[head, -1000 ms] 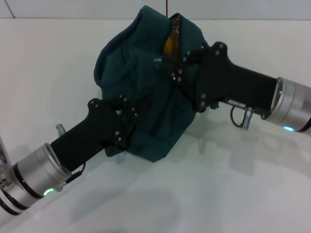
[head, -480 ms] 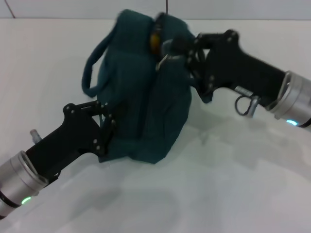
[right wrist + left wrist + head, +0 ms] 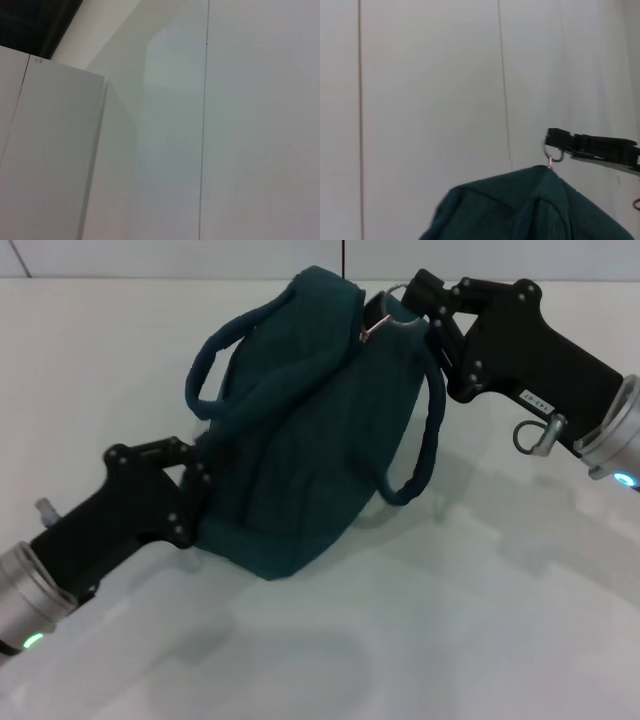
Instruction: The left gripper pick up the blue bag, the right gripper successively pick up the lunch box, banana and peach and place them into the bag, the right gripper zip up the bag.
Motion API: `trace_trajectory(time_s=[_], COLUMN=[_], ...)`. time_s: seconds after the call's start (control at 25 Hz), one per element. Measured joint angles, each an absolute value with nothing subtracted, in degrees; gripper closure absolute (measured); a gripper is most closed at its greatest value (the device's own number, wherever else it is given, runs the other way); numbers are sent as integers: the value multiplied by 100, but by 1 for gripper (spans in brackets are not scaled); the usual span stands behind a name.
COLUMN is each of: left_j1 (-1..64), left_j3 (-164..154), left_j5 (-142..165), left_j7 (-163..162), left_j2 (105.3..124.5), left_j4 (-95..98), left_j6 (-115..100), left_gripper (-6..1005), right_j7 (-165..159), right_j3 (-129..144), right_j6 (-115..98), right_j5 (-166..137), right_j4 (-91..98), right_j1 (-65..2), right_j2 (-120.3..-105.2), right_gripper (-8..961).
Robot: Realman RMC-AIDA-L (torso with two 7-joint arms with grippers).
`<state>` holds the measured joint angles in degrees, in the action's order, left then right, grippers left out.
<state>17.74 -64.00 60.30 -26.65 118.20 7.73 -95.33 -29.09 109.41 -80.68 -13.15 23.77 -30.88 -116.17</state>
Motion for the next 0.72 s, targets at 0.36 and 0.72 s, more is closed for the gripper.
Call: trace_trajectory(time_s=[0.36,0.72], left_j1=[1702,1573], left_j3=[-6153,-6178], left_j5=[5931,5592], left_j7=[-2662,-1823], left_j2=[11734,11974], left_j4=[774,703], left_j6=[-9364,-9344], left_gripper=[929,915], right_j7=[-2953,-3088], right_j3=[11030,11073], right_j6=[-8070,-8026], right_j5=[-1342,-1313], right_j4=[2243,2236], right_j1=[-3071,-3102], right_j2=[-11617,-11618], right_gripper=[936,936])
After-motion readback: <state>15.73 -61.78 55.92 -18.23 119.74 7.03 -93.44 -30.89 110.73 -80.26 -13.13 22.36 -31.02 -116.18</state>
